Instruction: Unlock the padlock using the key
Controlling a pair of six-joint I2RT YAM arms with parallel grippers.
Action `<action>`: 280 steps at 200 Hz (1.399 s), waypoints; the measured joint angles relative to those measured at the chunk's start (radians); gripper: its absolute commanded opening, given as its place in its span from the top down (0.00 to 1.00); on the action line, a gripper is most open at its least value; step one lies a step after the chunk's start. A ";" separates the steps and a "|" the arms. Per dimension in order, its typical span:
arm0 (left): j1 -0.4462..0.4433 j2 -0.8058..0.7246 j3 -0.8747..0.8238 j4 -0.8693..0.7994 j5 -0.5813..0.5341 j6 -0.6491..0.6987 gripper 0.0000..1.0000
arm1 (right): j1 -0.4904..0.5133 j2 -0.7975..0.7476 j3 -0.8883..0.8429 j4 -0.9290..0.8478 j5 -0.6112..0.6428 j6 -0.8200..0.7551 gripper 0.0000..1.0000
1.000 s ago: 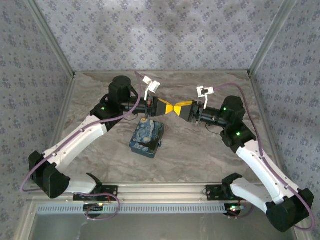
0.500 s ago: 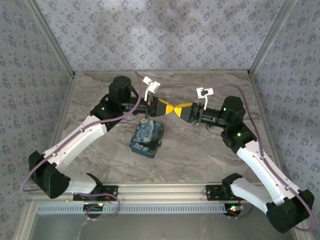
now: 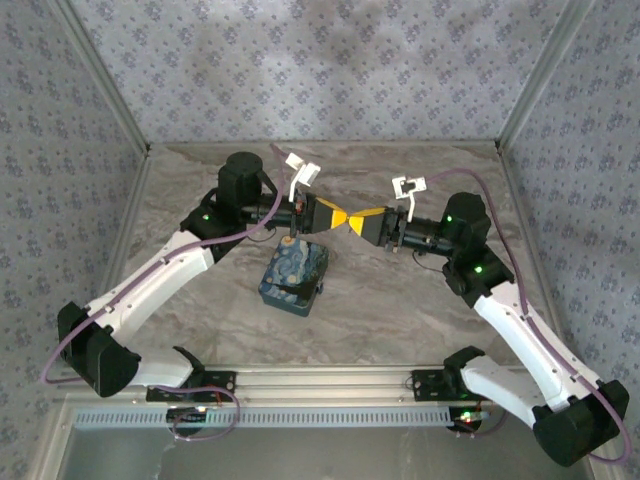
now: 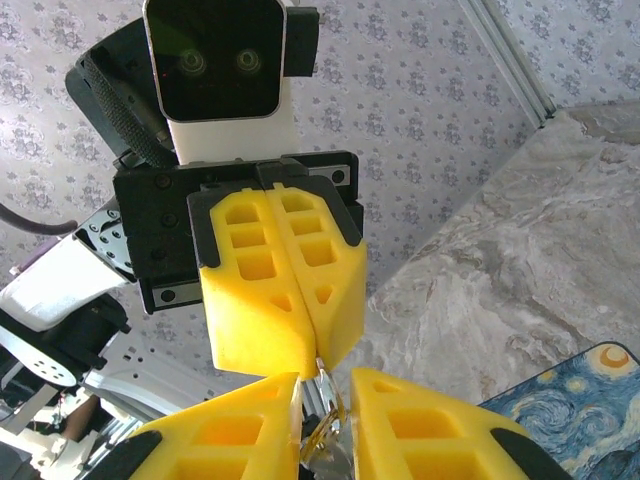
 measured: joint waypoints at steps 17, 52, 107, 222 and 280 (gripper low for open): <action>0.000 0.000 0.000 0.000 0.000 0.000 1.00 | 0.000 0.000 0.000 -0.014 0.000 -0.005 0.87; 0.000 0.000 0.000 -0.006 -0.003 0.000 1.00 | -0.003 0.000 0.000 -0.029 0.001 -0.014 1.00; 0.000 0.000 0.000 -0.015 0.001 0.000 1.00 | 0.000 0.000 0.003 -0.042 0.000 -0.055 1.00; 0.040 -0.026 -0.022 -0.076 -0.139 0.015 0.38 | -0.008 0.002 0.037 -0.150 0.098 -0.133 1.00; 0.013 -0.171 -0.272 -0.224 -0.403 0.045 0.35 | -0.005 0.138 0.045 -0.210 0.275 -0.227 1.00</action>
